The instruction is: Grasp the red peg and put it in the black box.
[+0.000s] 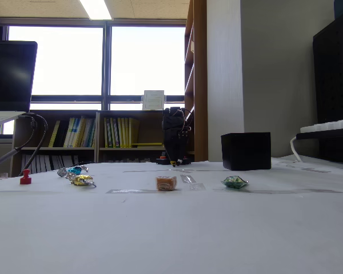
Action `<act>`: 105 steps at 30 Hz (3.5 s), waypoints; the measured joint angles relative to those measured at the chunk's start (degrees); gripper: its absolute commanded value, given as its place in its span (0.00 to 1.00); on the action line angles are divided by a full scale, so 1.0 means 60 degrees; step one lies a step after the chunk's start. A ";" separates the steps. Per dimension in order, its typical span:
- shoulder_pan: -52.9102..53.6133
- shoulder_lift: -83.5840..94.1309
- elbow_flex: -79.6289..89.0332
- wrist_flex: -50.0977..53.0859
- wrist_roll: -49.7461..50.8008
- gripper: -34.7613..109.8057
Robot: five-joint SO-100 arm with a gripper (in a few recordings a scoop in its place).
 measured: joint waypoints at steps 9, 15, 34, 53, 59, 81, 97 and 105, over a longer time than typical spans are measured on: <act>0.0000 -0.0029 0.0000 0.0000 0.0322 0.24; 0.0000 -0.0029 0.0000 0.0000 0.0322 0.24; 0.0381 0.0088 0.0000 -0.2124 0.0894 0.24; 0.4746 0.5244 0.0029 -1.4429 0.0044 0.24; 0.5420 0.6973 0.0586 -1.5293 0.0615 0.24; 0.6050 1.2935 0.7061 -1.3770 0.1011 0.24; 0.5874 1.6772 0.8643 -1.6436 0.0981 0.24; 0.5464 1.8530 0.9375 -1.7886 0.0879 0.24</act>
